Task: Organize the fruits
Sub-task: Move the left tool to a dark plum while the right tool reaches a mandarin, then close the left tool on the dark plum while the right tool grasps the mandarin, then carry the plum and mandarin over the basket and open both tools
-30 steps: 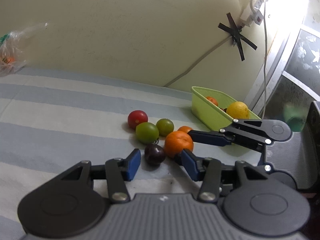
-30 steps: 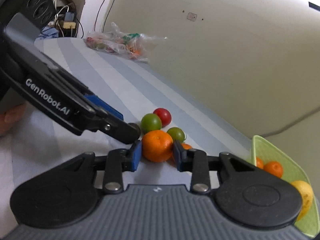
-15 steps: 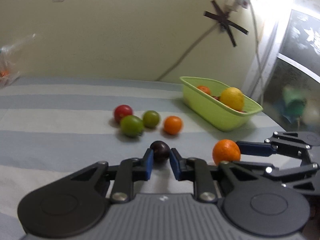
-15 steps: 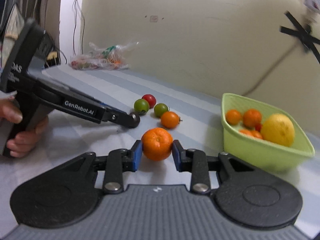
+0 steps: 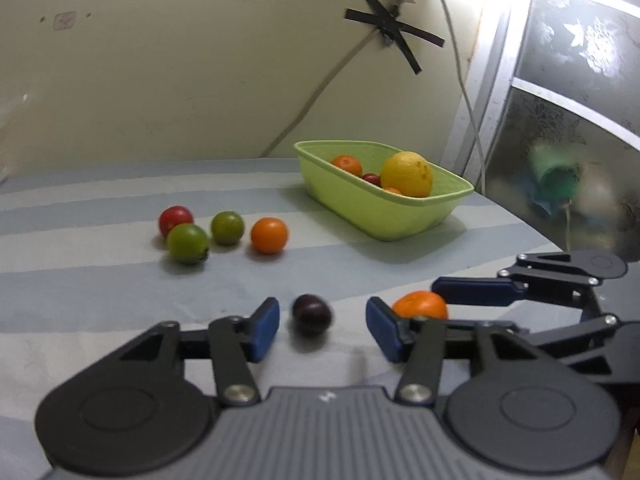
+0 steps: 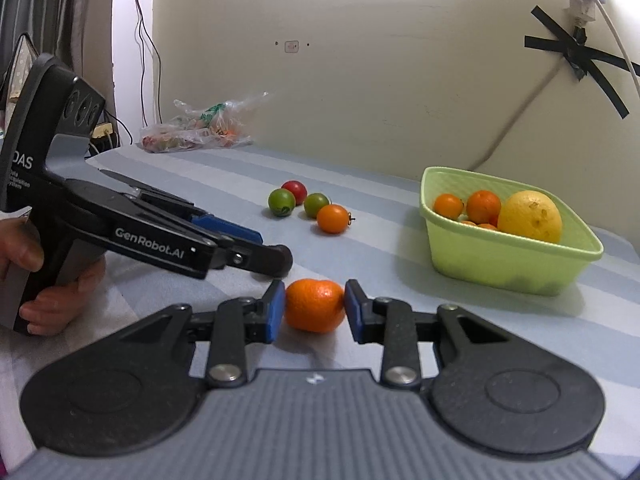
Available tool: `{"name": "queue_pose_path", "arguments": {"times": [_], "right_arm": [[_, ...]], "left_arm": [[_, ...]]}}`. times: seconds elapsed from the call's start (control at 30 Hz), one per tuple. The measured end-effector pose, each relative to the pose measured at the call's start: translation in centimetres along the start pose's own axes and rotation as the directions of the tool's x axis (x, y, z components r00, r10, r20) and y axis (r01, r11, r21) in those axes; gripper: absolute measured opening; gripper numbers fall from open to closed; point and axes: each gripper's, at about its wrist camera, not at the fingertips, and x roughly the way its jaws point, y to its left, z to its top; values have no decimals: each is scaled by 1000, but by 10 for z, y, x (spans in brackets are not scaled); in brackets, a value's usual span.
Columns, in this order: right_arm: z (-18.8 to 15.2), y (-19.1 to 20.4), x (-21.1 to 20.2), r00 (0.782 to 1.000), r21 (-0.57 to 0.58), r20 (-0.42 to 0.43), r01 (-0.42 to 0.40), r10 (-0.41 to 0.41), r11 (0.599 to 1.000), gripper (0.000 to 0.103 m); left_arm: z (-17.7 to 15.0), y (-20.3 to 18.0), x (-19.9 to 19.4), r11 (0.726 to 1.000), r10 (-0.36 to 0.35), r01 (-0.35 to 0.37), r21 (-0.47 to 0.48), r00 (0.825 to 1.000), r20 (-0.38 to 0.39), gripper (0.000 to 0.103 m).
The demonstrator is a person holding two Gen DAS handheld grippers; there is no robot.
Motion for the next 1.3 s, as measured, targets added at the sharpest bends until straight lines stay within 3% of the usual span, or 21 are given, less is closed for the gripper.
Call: {"name": "queue_pose_path", "arguments": {"times": [0.13, 0.3, 0.4, 0.57, 0.7, 0.83, 0.97, 1.03, 1.13, 1.3], "right_arm": [[-4, -5, 5, 999, 24, -35, 25, -24, 999, 45], [-6, -17, 7, 997, 94, -69, -16, 23, 995, 40], [-5, -19, 1, 1000, 99, -28, -10, 13, 995, 40], [13, -37, -18, 987, 103, 122, 97, -109, 990, 40], [27, -68, -18, 962, 137, 191, 173, -197, 975, 40], [22, -94, -4, 946, 193, 188, 227, -263, 955, 40], [12, -107, 2, 943, 233, 175, 238, -282, 943, 45], [10, -108, -3, 930, 251, 209, 247, -301, 936, 62], [9, -113, -15, 912, 291, 258, 242, -319, 926, 62], [4, -113, -28, 896, 343, 304, 215, -325, 914, 62]], "left_arm": [[0, -15, 8, 996, 55, -54, 72, 998, -5, 47], [2, -16, 8, 990, 107, -108, 96, 994, 13, 23], [9, -12, 9, 994, 84, -84, 68, 996, -3, 23], [41, -9, 18, 998, -59, 60, -32, 998, 15, 23], [76, -11, 37, 975, -180, 184, -123, 983, 45, 23], [99, -13, 67, 951, -238, 241, -195, 971, 39, 23], [106, -13, 94, 933, -262, 257, -251, 965, 14, 24], [107, -12, 105, 928, -259, 250, -275, 966, 4, 30], [104, -11, 106, 932, -241, 234, -276, 970, 6, 37], [94, 6, 78, 937, -218, 224, -269, 975, 52, 37]]}}
